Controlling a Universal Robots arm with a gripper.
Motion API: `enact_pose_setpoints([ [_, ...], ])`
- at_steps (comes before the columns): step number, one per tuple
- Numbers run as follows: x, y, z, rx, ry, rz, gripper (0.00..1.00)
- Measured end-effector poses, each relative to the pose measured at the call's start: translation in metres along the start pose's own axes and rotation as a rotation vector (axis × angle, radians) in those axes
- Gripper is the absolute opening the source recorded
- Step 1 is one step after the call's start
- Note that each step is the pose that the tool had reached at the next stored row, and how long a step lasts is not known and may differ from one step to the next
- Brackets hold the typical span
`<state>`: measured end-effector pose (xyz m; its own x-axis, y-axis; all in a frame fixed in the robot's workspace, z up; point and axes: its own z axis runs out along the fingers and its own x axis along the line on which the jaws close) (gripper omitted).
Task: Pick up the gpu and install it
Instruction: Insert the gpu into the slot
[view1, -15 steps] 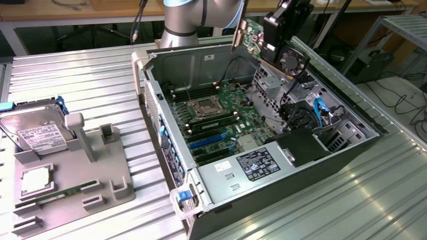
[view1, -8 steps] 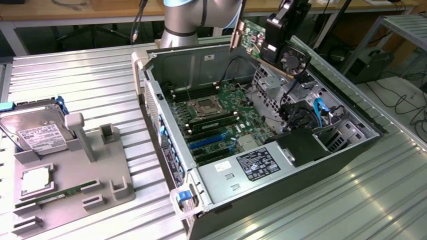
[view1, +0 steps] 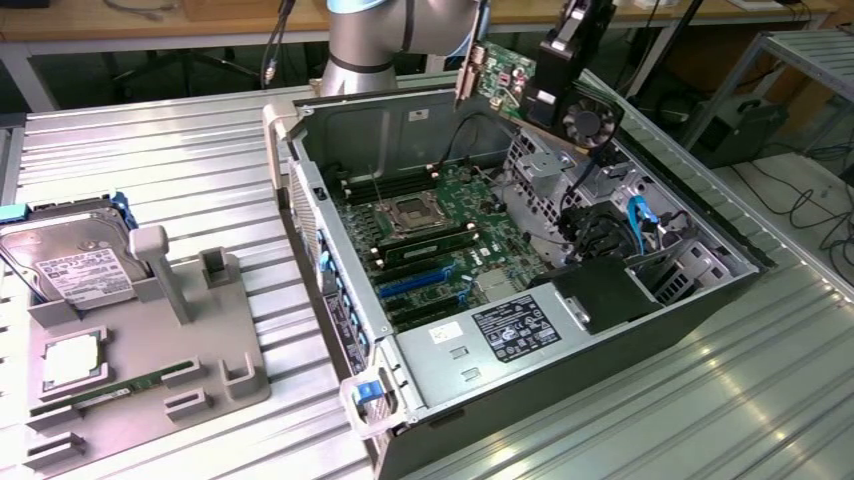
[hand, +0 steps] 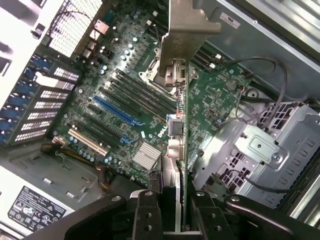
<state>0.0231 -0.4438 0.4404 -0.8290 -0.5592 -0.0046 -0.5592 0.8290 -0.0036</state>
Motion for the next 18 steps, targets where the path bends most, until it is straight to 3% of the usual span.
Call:
enact_pose_setpoints([
  [18,0.0005,0.0003,0.0000,-0.0011,-0.0009,-0.252,0.28],
])
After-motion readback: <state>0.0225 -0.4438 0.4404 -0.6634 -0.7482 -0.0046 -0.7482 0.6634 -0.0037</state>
